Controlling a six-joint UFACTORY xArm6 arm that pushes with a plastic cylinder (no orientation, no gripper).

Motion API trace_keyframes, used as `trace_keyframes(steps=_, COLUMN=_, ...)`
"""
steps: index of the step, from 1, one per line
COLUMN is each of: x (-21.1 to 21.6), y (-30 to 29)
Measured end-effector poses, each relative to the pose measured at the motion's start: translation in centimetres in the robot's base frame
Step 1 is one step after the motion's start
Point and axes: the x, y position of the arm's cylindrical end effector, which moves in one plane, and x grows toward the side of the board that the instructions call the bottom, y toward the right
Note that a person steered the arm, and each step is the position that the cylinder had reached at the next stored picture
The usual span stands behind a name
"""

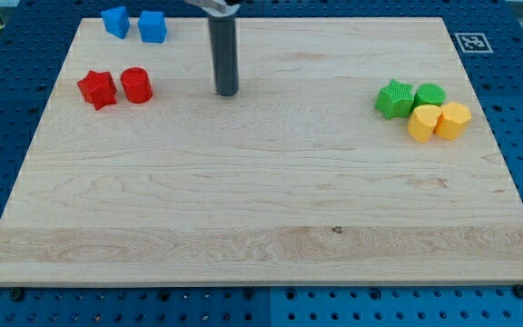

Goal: Move the arm to the top right of the red circle

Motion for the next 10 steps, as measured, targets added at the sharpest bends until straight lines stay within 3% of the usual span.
trace_keyframes(steps=4, x=-10.6, y=-0.2)
trace_keyframes(steps=7, x=-12.3, y=-0.4)
trace_keyframes(steps=10, x=-8.7, y=-1.8)
